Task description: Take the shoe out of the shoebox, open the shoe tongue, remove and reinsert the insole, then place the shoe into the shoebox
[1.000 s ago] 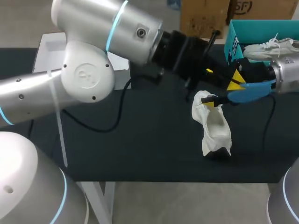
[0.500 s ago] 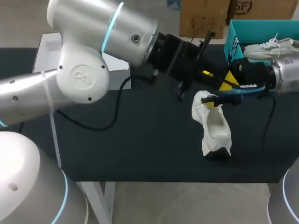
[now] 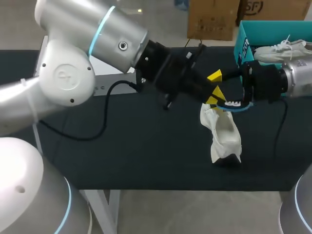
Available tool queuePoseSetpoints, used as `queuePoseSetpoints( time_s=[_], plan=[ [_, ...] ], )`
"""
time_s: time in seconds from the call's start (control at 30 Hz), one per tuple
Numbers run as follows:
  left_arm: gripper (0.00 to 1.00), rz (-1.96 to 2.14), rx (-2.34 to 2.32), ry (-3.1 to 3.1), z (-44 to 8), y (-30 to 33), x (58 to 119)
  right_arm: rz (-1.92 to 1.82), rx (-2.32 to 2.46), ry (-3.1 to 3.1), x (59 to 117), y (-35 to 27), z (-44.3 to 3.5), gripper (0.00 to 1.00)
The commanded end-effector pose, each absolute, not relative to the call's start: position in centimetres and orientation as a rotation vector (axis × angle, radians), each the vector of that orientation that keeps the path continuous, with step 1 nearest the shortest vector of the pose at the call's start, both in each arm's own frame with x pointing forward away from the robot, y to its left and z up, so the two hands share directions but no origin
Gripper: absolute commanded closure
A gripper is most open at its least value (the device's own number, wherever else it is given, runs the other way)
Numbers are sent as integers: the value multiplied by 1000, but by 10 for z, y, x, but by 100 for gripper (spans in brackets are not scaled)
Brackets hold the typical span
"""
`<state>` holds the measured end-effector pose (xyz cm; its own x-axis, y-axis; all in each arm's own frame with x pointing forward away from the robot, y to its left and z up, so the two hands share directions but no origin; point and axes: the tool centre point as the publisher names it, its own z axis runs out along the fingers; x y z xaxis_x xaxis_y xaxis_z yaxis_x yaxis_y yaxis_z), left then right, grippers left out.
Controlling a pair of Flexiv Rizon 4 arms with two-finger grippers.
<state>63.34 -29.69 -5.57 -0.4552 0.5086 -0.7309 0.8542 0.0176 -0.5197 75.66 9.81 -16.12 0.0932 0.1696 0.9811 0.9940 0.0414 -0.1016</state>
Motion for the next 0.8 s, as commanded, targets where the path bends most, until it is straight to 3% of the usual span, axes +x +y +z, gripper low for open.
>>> queuePoseSetpoints(
  time_s=[0.03,0.8],
  plan=[
    [100,-1346,1471,1950,-54,-296,634,-1015,-1341,-1279,756,99,-162,0],
    [100,-1032,1620,1863,-79,-279,627,-1015,-1341,-1279,756,99,-162,0]
  ],
)
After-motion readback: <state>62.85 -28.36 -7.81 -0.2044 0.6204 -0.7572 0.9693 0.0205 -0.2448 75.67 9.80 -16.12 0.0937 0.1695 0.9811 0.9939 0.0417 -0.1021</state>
